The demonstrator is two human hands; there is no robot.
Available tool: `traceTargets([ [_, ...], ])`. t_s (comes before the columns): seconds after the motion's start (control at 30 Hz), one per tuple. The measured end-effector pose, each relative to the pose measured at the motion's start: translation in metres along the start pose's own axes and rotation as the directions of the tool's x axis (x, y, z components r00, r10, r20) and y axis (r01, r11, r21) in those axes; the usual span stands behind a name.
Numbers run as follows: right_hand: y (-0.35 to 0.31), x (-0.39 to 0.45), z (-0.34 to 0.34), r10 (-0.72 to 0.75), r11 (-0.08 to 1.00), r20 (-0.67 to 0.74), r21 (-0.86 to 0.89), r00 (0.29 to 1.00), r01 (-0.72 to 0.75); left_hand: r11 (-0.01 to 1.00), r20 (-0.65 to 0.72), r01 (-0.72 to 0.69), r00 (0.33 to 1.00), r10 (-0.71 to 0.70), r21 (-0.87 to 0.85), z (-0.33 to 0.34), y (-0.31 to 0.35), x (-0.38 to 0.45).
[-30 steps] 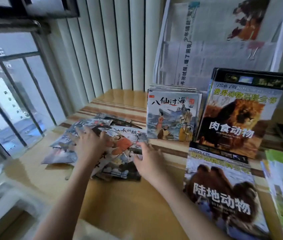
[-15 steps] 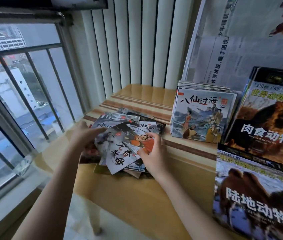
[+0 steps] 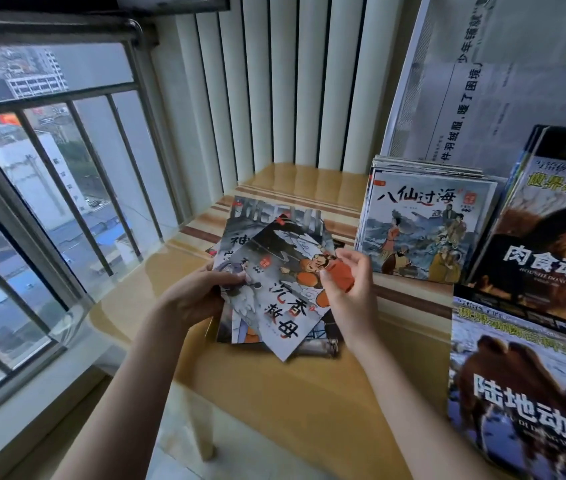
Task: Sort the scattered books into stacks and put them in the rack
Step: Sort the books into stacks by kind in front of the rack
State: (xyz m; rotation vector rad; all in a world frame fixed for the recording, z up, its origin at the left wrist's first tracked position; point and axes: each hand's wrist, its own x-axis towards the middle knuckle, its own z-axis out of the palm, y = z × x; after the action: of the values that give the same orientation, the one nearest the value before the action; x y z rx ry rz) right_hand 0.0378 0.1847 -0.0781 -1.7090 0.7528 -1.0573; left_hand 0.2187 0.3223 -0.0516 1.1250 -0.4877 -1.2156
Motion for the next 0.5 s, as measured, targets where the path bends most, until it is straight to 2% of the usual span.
traceTargets([
  [0.07,-0.002,0.003,-0.003,-0.013,1.0,-0.016,0.01,1.0,0.013,1.0,-0.039,0.005,0.999,-0.005,0.004,0.001,-0.003,-0.001],
  [0.17,-0.007,0.009,-0.014,0.102,0.993,-0.038,0.066,0.994,-0.099,0.995,-0.143,-0.104,0.984,0.105,0.015,0.005,-0.002,-0.002],
  [0.27,-0.008,0.013,-0.025,0.203,0.971,0.163,0.096,0.965,-0.221,0.975,-0.121,-0.223,0.968,0.222,0.006,0.018,0.001,-0.005],
  [0.33,-0.011,0.013,-0.029,0.178,0.976,0.222,0.086,0.959,-0.201,0.958,-0.104,-0.277,0.953,0.284,0.076,0.032,0.008,-0.007],
  [0.5,-0.026,0.023,-0.064,0.086,0.995,0.111,0.033,0.99,-0.09,0.844,0.007,-0.371,0.917,0.399,0.387,0.071,0.024,-0.01],
])
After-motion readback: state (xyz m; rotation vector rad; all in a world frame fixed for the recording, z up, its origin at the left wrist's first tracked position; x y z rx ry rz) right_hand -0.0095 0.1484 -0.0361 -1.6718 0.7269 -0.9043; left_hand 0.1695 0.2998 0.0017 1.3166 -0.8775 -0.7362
